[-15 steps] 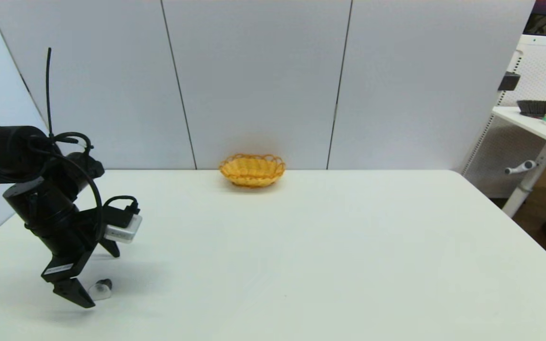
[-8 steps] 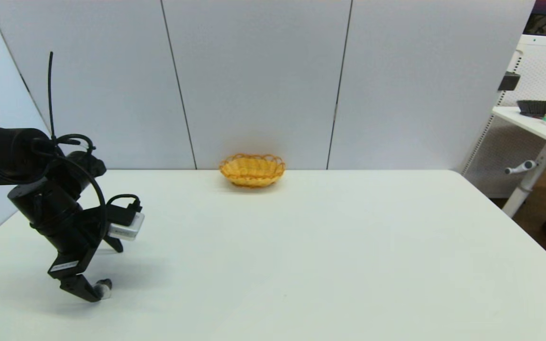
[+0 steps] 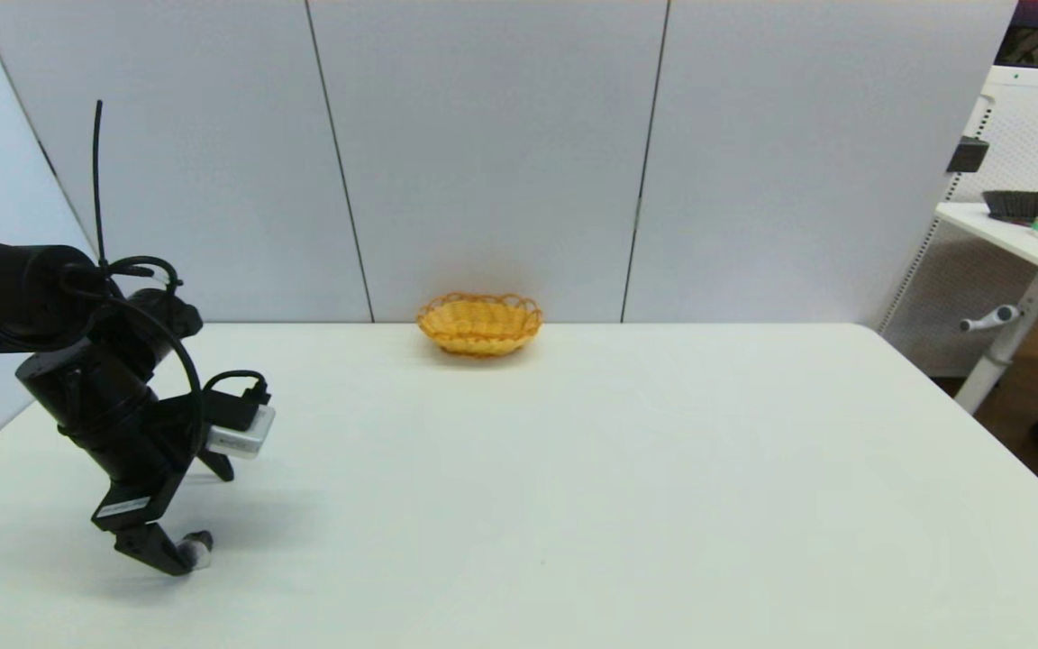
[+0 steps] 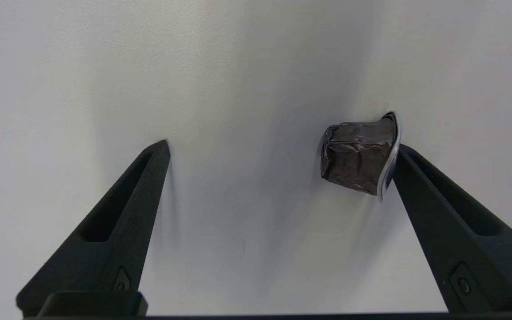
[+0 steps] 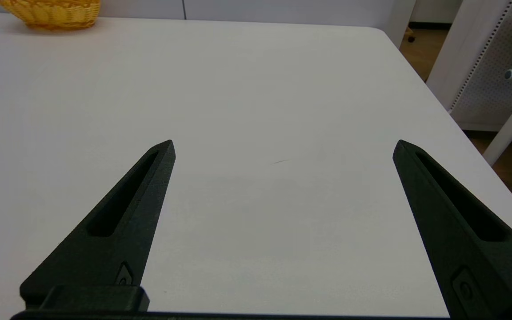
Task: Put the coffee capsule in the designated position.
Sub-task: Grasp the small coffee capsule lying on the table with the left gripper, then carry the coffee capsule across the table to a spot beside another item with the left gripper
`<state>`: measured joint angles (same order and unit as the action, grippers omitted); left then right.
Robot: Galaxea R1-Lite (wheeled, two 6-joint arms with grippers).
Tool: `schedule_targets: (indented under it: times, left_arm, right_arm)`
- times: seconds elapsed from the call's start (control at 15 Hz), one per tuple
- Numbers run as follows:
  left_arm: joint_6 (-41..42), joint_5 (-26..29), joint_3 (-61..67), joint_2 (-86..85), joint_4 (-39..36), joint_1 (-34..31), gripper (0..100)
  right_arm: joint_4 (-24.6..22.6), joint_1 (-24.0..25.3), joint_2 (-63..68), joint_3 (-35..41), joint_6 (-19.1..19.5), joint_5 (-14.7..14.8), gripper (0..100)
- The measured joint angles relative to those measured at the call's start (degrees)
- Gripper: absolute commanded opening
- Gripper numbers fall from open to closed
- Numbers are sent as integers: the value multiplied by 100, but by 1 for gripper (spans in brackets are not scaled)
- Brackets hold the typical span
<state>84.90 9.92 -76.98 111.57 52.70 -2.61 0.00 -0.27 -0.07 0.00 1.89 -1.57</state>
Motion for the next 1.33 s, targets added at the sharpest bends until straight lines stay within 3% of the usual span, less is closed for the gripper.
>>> schedule_targets:
  times: [0.13, 0.2, 1.33]
  left_arm:
    - [-30, 5, 0, 0, -2, 0, 100]
    - [-24, -1, 11, 0, 2, 0, 0]
    - [-91, 24, -77, -294, 9, 116, 0]
  right_arm:
    - [0, 0, 0, 0, 0, 4, 100]
    - [0, 0, 0, 0, -2, 4, 100]
    - [0, 0, 0, 0, 0, 4, 100]
